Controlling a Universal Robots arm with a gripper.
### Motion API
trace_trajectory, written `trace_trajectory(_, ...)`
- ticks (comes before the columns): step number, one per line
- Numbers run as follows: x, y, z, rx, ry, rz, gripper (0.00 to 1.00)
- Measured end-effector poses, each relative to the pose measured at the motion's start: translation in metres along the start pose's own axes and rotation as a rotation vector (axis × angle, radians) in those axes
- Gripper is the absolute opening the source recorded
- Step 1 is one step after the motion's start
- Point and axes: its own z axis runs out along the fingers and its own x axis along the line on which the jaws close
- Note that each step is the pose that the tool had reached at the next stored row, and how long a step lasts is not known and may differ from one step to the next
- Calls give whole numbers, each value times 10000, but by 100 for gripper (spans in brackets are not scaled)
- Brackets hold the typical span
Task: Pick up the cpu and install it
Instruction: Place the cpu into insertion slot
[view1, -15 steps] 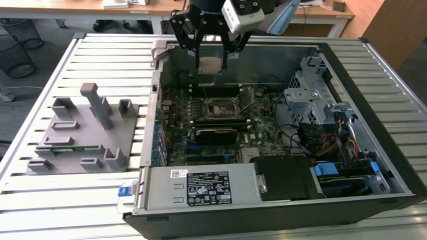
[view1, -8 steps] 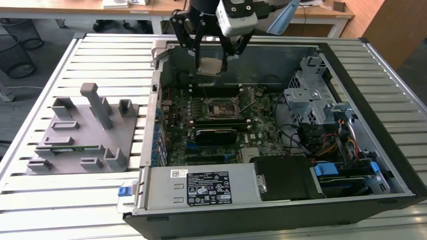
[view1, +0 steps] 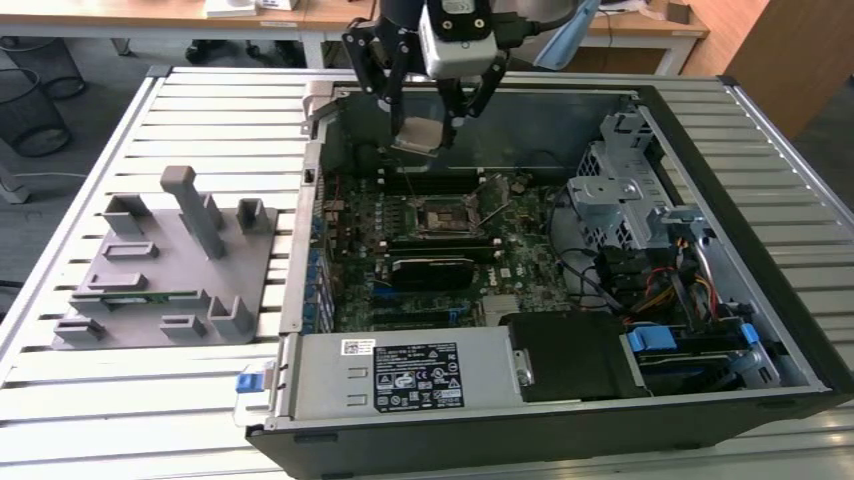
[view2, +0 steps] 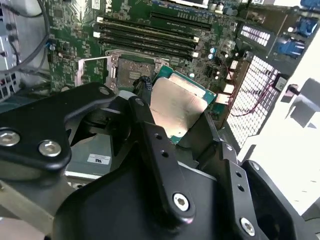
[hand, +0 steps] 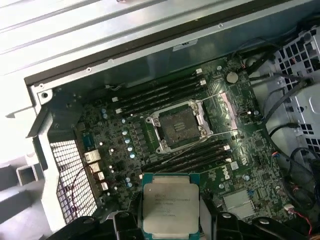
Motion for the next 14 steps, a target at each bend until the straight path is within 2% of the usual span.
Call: trace_trajectory(14, 0, -2, 52, -5, -81, 2533, 54)
